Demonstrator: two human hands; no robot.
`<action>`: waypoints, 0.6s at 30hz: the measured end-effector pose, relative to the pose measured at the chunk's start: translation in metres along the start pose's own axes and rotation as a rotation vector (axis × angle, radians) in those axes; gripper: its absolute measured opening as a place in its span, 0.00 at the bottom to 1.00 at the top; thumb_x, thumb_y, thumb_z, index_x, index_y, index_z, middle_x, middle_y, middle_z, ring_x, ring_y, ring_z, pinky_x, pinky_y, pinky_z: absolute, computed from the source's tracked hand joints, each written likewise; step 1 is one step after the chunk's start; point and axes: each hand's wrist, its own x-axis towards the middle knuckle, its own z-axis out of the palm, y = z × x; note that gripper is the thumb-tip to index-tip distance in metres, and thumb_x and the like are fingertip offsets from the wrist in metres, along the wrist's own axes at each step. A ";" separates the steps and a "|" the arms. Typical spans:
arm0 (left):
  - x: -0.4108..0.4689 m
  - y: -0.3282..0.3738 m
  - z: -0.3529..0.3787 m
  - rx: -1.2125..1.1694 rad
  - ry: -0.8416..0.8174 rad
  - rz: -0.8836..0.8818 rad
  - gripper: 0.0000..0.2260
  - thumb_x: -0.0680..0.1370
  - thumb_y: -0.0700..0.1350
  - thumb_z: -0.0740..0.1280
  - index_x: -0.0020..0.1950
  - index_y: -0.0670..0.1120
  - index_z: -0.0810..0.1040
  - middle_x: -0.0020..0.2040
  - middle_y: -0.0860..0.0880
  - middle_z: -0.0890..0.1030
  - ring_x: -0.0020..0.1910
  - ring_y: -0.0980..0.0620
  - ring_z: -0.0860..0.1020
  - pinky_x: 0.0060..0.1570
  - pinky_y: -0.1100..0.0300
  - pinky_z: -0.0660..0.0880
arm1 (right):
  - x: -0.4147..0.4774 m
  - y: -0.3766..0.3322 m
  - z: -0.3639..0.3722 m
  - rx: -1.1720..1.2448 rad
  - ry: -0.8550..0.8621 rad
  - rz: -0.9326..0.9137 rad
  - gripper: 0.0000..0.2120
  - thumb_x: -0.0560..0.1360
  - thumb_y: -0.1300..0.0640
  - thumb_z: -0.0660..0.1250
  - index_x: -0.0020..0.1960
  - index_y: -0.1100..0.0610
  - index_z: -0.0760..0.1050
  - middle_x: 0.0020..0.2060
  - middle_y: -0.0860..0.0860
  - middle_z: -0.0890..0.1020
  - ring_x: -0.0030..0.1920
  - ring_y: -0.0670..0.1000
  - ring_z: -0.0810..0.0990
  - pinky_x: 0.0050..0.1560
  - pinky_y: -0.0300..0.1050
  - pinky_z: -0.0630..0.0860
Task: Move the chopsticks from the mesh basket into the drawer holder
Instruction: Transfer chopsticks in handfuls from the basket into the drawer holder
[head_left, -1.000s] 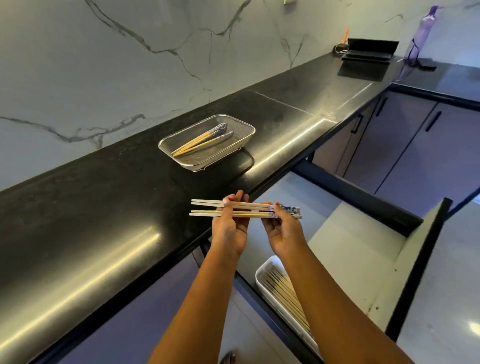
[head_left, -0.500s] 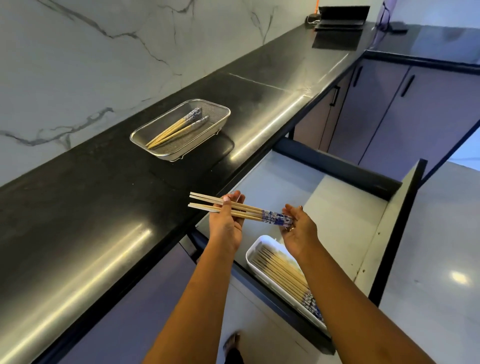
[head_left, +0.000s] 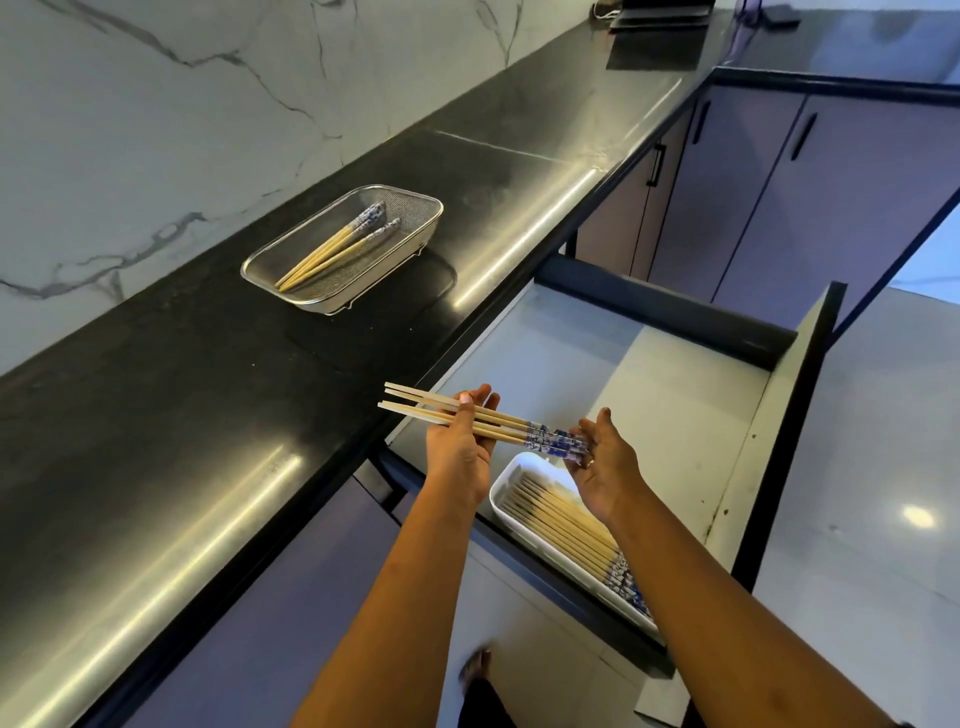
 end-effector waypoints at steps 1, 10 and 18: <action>0.000 -0.001 -0.001 0.013 0.006 -0.003 0.04 0.79 0.42 0.60 0.50 0.43 0.72 0.48 0.44 0.82 0.49 0.47 0.81 0.48 0.51 0.78 | 0.000 0.001 -0.001 -0.006 0.009 0.004 0.27 0.80 0.45 0.54 0.72 0.62 0.64 0.66 0.57 0.73 0.63 0.58 0.75 0.68 0.53 0.66; 0.000 -0.014 -0.006 0.090 -0.010 -0.043 0.05 0.79 0.42 0.60 0.50 0.42 0.73 0.47 0.45 0.83 0.47 0.48 0.82 0.45 0.53 0.79 | -0.006 -0.005 -0.007 -0.573 0.021 -0.088 0.23 0.81 0.47 0.56 0.70 0.59 0.67 0.63 0.56 0.75 0.62 0.57 0.74 0.62 0.48 0.69; -0.003 -0.034 -0.006 0.260 0.016 -0.148 0.07 0.80 0.42 0.58 0.51 0.41 0.74 0.52 0.46 0.80 0.58 0.45 0.75 0.47 0.52 0.75 | -0.019 -0.013 0.009 -1.428 -0.458 -0.322 0.20 0.75 0.46 0.66 0.53 0.63 0.81 0.49 0.59 0.84 0.48 0.58 0.81 0.48 0.49 0.76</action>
